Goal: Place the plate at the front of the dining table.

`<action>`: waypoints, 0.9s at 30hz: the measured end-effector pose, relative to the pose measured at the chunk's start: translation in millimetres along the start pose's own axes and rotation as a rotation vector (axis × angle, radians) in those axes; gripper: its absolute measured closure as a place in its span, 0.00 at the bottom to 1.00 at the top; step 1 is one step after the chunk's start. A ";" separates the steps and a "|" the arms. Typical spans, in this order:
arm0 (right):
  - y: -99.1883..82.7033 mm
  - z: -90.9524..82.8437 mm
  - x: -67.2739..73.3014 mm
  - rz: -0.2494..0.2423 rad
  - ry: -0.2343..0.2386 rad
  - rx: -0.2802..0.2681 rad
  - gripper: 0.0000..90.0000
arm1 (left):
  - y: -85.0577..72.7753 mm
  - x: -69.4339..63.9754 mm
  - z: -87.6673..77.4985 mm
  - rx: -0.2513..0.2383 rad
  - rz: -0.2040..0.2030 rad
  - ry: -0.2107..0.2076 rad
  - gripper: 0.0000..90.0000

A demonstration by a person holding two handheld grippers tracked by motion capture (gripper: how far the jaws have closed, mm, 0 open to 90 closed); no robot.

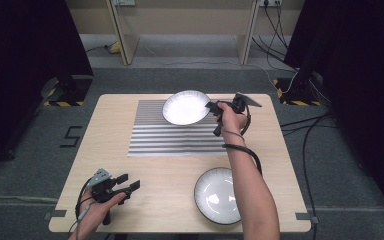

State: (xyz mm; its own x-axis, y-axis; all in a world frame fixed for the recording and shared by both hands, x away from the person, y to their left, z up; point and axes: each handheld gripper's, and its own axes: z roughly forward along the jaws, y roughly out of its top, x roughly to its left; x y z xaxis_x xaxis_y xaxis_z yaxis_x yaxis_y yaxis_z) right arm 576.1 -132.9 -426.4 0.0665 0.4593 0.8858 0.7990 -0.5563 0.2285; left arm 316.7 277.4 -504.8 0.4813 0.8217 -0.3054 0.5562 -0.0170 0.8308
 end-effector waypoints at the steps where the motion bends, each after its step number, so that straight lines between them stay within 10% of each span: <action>1: -0.5 1.3 -0.6 -0.004 -0.002 -0.002 0.82 | -0.2 0.3 0.0 0.001 0.000 -0.001 0.39; 27: -1.9 25.5 -12.8 0.029 -0.019 0.010 0.82 | -2.4 0.8 1.2 0.007 0.001 -0.003 0.39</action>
State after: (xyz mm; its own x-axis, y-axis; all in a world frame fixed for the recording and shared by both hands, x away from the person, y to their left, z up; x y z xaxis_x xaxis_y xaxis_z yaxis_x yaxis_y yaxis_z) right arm 588.9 -120.0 -448.4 0.1012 0.4559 0.8843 0.8024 -0.5629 0.1983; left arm 316.5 277.5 -507.6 0.4832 0.8202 -0.3061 0.5607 -0.0214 0.8277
